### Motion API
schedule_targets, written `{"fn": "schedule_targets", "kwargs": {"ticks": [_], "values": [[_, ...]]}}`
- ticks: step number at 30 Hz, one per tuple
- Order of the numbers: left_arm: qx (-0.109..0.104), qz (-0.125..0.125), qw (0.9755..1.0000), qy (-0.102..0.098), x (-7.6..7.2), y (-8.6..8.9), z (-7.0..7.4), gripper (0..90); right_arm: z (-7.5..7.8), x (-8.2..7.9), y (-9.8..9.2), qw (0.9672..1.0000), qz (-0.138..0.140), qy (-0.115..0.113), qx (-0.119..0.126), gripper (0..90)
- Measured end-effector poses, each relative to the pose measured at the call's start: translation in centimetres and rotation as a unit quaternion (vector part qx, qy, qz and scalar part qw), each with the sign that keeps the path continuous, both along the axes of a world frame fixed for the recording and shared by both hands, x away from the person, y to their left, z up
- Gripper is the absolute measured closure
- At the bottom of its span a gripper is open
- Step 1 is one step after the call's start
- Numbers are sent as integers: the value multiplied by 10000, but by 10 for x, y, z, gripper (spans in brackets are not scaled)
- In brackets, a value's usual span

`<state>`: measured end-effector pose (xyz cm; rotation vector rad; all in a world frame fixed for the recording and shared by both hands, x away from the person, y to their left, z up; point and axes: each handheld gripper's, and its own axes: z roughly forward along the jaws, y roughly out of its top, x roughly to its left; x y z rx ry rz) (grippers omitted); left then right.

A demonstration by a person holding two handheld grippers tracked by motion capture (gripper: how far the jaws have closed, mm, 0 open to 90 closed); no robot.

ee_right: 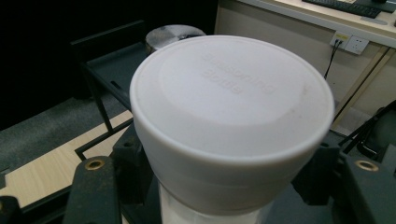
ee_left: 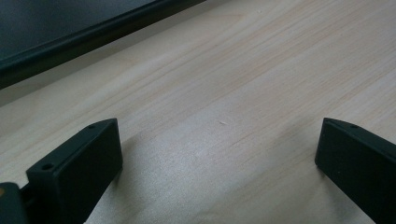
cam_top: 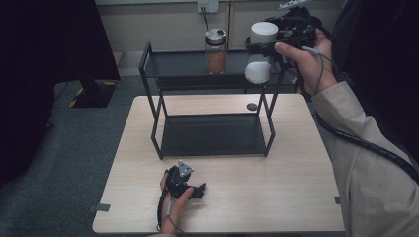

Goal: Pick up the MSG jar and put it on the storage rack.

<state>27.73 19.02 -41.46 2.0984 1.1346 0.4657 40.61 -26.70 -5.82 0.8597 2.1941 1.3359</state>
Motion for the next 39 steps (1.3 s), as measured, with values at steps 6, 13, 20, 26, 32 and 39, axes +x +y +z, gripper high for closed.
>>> {"fn": "schedule_targets", "kwargs": {"ticks": [6, 13, 20, 26, 32, 39], "values": [[1, 0, 10000, 0, 0, 0, 0, 0, 6, 9, 7, 9999, -123, -15, -8, 341], [2, 0, 10000, -1, 0, 0, 0, 0, 8, 24, 17, 9997, -249, -23, -45, 341], [-1, 1, 10000, 0, 0, 0, 0, 0, 8, 41, 26, 9990, -401, -24, -175, 341], [2, -3, 10000, 2, 0, 0, 0, 0, 1, 52, 27, 9987, -493, 53, -129, 341], [1, -3, 10000, 0, 0, 0, 0, 0, -7, 58, 29, 9986, -508, 103, -119, 341], [2, -2, 10000, -1, 0, 0, 0, 0, -10, 61, 29, 9987, -481, 133, -39, 340]]}}
